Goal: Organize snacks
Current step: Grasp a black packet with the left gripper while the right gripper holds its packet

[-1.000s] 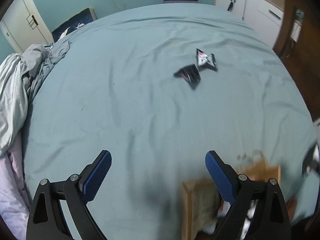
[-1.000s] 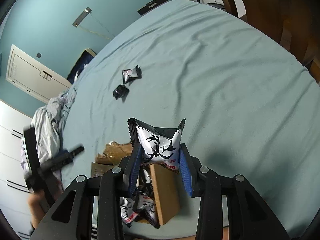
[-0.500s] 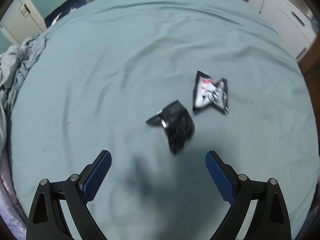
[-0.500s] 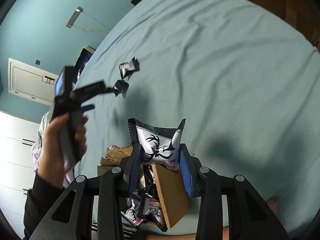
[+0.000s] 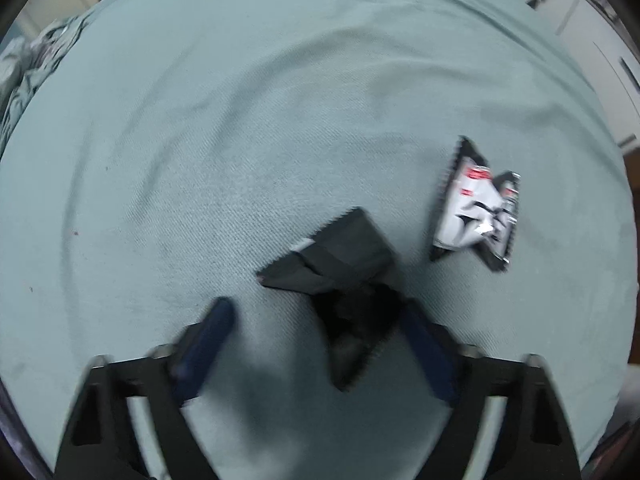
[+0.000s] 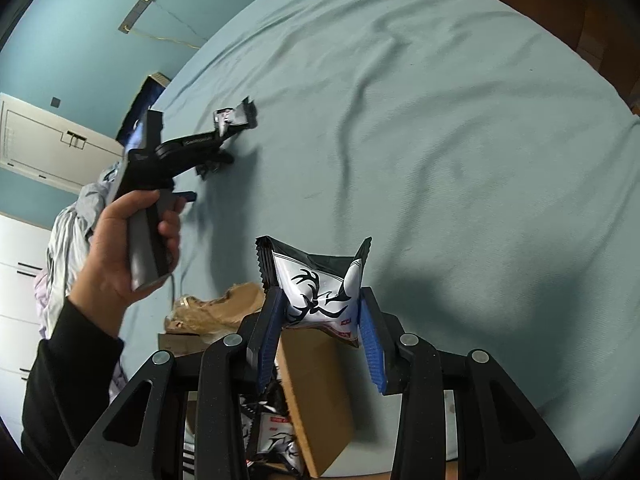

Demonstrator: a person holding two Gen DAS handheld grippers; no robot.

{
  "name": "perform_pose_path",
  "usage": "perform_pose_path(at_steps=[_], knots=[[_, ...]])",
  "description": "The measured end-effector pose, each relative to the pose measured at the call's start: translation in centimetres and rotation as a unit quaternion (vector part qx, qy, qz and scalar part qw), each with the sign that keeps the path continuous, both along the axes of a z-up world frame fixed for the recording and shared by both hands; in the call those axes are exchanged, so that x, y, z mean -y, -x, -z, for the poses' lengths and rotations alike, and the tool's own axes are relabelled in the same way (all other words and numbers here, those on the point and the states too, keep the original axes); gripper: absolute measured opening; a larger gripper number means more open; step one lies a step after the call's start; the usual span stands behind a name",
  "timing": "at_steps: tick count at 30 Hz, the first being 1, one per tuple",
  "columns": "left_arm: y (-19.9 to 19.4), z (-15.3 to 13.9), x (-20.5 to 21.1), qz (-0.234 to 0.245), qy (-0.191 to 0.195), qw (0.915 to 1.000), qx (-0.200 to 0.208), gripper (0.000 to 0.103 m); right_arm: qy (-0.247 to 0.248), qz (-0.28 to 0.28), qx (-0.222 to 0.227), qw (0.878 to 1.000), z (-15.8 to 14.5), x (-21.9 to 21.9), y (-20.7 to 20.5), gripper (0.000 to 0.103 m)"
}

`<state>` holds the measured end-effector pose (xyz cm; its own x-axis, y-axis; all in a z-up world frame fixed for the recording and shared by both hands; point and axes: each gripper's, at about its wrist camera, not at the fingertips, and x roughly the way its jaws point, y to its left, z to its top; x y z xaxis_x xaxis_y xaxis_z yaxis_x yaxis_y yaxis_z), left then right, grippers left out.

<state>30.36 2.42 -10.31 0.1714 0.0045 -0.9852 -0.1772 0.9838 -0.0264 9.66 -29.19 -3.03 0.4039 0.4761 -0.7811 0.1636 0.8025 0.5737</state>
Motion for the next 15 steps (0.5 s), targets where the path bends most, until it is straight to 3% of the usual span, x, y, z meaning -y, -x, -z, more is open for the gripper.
perform_pose_path(at_steps=[2, 6, 10, 15], knots=[[0.7, -0.9, -0.3, 0.006, 0.01, 0.9999, -0.002, 0.025, 0.006, 0.006, -0.002, 1.0, 0.0, 0.1, 0.1, 0.036], [3.5, -2.3, -2.3, -0.016, 0.064, 0.9978, -0.014, 0.022, 0.019, 0.012, -0.004, 1.0, 0.0, 0.3, 0.4, 0.036], [7.4, -5.3, -3.6, 0.001, 0.043, 0.999, 0.007, 0.022, 0.028, 0.02, -0.002, 0.999, -0.3, 0.2, 1.0, 0.036], [12.5, -9.6, -4.9, 0.022, 0.048, 0.9981, 0.032, 0.022, 0.05, 0.023, 0.009, 0.998, -0.6, 0.0, 1.7, 0.036]])
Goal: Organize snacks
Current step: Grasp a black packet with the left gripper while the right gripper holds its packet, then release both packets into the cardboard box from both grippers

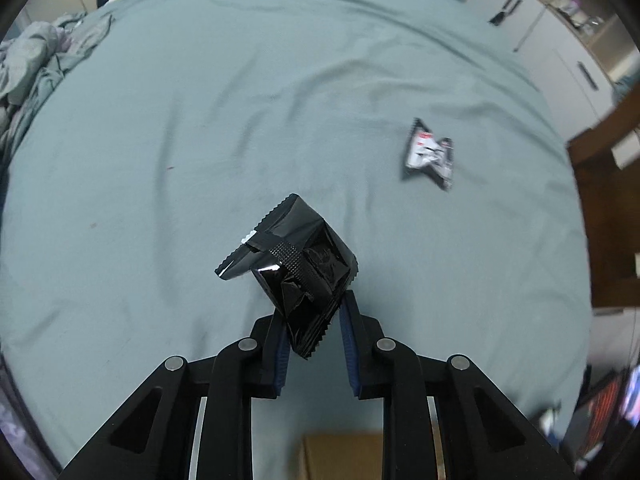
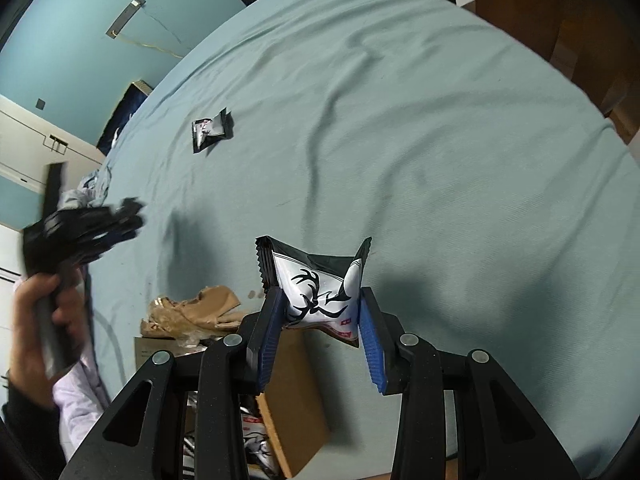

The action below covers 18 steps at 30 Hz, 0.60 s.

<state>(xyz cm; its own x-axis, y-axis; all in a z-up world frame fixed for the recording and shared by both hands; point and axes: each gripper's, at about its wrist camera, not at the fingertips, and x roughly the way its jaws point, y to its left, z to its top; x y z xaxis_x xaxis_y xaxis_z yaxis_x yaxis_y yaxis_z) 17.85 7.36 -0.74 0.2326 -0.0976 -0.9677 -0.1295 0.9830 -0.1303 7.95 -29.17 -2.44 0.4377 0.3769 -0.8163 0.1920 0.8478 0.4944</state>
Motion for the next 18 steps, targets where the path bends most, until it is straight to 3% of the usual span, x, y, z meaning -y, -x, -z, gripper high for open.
perform_pose_path(at_steps=[7, 13, 18], knots=[[7.8, -6.1, 1.6, 0.078, -0.014, 0.9955, 0.052, 0.022, 0.005, 0.019, 0.017, 1.0, -0.3, 0.4, 0.6, 0.036], [13.4, -6.8, 4.4, 0.137, -0.001, 0.9881, 0.069, 0.022, -0.003, 0.013, 0.019, 1.0, -0.5, 0.5, 2.4, 0.036], [18.1, -6.1, 6.6, 0.198, -0.014, 0.9751, 0.099, 0.024, -0.013, -0.028, 0.039, 0.999, -1.8, -0.7, 4.0, 0.036]])
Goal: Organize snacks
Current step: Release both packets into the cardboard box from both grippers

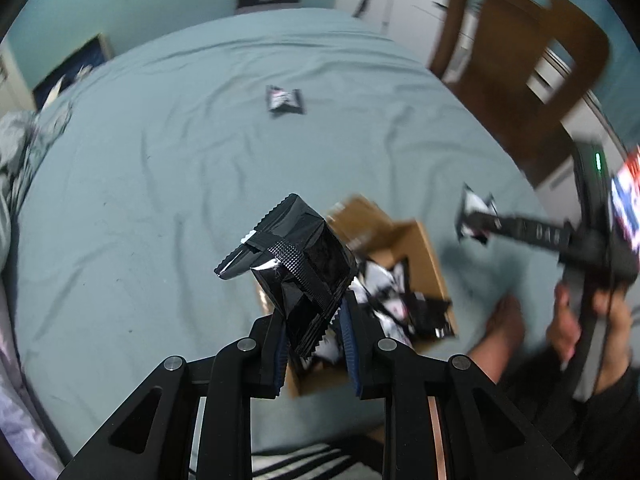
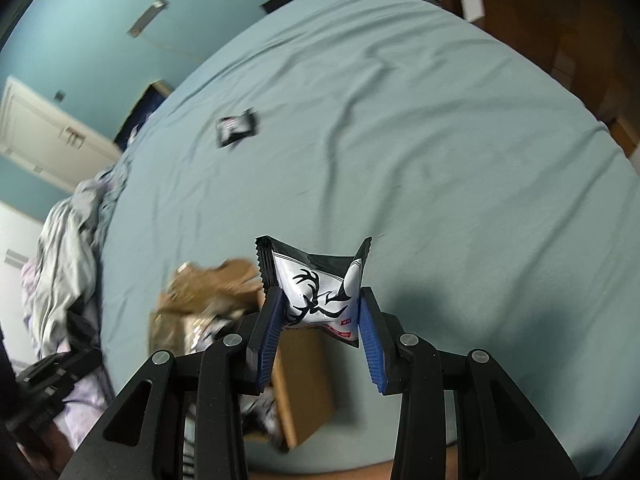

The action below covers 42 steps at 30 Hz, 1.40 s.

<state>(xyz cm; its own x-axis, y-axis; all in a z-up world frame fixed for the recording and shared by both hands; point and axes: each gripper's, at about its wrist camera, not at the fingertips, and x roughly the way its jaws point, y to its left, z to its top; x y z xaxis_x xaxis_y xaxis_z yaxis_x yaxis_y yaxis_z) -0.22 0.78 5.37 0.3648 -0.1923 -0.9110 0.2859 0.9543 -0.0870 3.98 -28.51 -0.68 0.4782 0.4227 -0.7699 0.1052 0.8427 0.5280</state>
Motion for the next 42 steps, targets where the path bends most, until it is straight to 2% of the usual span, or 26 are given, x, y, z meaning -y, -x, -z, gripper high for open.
perform_pose_path(at_steps=[2, 4, 6, 8, 10, 14, 16, 19, 22, 23, 25, 27, 28, 35, 37, 42], knots=[[1.6, 0.8, 1.2, 0.049, 0.004, 0.9988, 0.01, 0.026, 0.004, -0.013, 0.013, 1.0, -0.7, -0.6, 1.0, 0.036], [2.5, 1.8, 1.8, 0.089, 0.033, 0.9953, 0.021, 0.038, 0.015, -0.024, 0.024, 0.999, -1.2, -1.1, 1.8, 0.036], [3.3, 2.9, 1.8, 0.099, 0.037, 0.9927, 0.058, 0.091, 0.031, -0.032, 0.038, 0.998, -1.4, -1.7, 2.7, 0.036], [3.2, 3.0, 2.0, 0.084, 0.004, 0.9937, 0.074, 0.092, 0.037, -0.043, 0.039, 0.998, -1.2, -2.3, 3.3, 0.036], [3.0, 2.1, 1.6, 0.077, 0.017, 0.9921, 0.098, 0.093, 0.037, -0.051, 0.032, 0.998, -0.8, -2.7, 3.5, 0.036], [1.9, 1.3, -1.1, -0.006, 0.022, 0.9912, 0.13, 0.095, 0.039, -0.066, 0.03, 0.997, -0.8, -3.7, 2.7, 0.036], [1.7, 1.6, -2.1, -0.04, 0.004, 0.9898, 0.136, 0.095, 0.046, -0.071, 0.032, 0.996, -0.9, -4.2, 2.3, 0.036], [0.6, 1.9, -3.6, -0.092, -0.016, 0.9871, 0.13, 0.095, 0.027, -0.092, 0.044, 0.994, -1.4, -5.3, 1.9, 0.037], [0.2, 2.1, -4.9, -0.121, -0.021, 0.9843, 0.127, 0.095, 0.018, -0.111, 0.067, 0.991, -2.0, -6.3, 2.0, 0.038], [0.1, 2.1, -5.2, -0.127, -0.019, 0.9839, 0.125, 0.095, 0.014, -0.119, 0.075, 0.99, -2.2, -6.7, 1.8, 0.038], [-0.2, 2.2, -5.5, -0.137, -0.022, 0.9827, 0.122, 0.095, 0.005, -0.12, 0.078, 0.99, -2.1, -7.0, 1.4, 0.048], [-0.5, 2.5, -5.6, -0.143, -0.024, 0.9819, 0.121, 0.095, -0.021, -0.104, 0.072, 0.992, -1.5, -6.6, 1.0, 0.064], [-0.6, 2.6, -5.6, -0.145, -0.024, 0.9818, 0.12, 0.095, -0.029, -0.094, 0.065, 0.993, -1.1, -6.2, 0.9, 0.067], [-0.8, 3.2, -5.2, -0.138, -0.037, 0.9841, 0.105, 0.095, -0.016, -0.05, 0.015, 0.999, 0.9, -4.2, 0.8, 0.069], [-0.8, 3.3, -5.2, -0.136, -0.039, 0.9846, 0.103, 0.095, -0.012, -0.051, 0.013, 0.999, 0.9, -4.2, 1.1, 0.069], [-0.8, 3.4, -5.1, -0.134, -0.04, 0.9856, 0.094, 0.095, 0.05, -0.058, 0.029, 0.997, 0.0, -5.8, 1.5, 0.069]])
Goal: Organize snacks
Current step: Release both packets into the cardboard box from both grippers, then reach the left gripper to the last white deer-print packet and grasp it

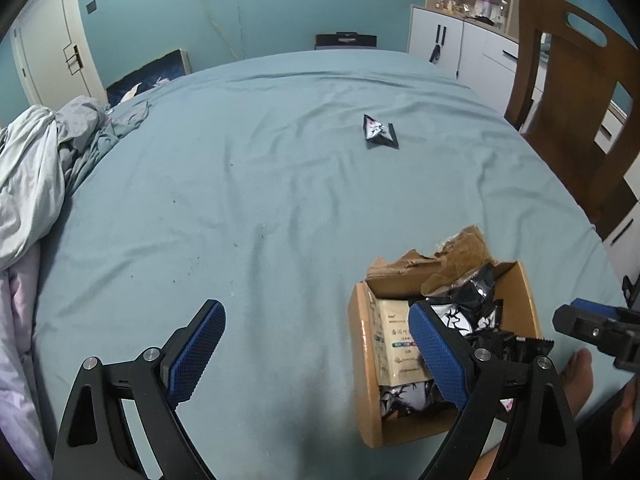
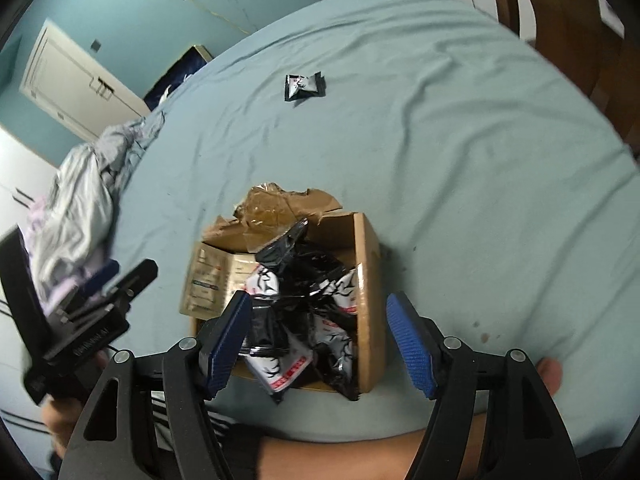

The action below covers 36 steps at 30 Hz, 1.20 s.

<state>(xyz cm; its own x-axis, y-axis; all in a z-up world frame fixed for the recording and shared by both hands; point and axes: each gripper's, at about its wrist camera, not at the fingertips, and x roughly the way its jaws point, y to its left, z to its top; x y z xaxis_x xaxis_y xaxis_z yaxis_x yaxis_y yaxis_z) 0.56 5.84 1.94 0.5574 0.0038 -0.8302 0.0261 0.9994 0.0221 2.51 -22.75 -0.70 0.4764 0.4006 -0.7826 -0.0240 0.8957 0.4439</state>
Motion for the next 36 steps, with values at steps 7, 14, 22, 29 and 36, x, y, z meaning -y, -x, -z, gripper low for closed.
perform_pose_path(at_steps=[7, 14, 22, 29, 36], knots=[[0.1, 0.1, 0.2, 0.001, -0.005, 1.0, -0.007, 0.095, 0.03, -0.016, 0.005, 0.999, -0.6, -1.7, 0.5, 0.069], [-0.3, 0.6, 0.5, 0.024, 0.002, 0.9993, -0.028, 0.095, 0.034, -0.008, -0.002, 0.999, -0.6, -1.2, 0.1, 0.069], [-3.8, 0.5, 1.8, 0.038, -0.005, 0.9967, -0.071, 0.095, 0.043, -0.018, -0.026, 0.999, -0.1, -1.1, -0.2, 0.069], [-11.7, -0.9, 2.7, 0.009, 0.066, 0.9918, -0.109, 0.095, 0.025, -0.014, -0.04, 0.999, -0.1, -0.2, -0.6, 0.069], [-22.2, 0.7, 4.2, -0.034, 0.128, 0.9803, -0.146, 0.095, -0.013, 0.005, -0.107, 0.994, 2.2, 1.1, -1.8, 0.069]])
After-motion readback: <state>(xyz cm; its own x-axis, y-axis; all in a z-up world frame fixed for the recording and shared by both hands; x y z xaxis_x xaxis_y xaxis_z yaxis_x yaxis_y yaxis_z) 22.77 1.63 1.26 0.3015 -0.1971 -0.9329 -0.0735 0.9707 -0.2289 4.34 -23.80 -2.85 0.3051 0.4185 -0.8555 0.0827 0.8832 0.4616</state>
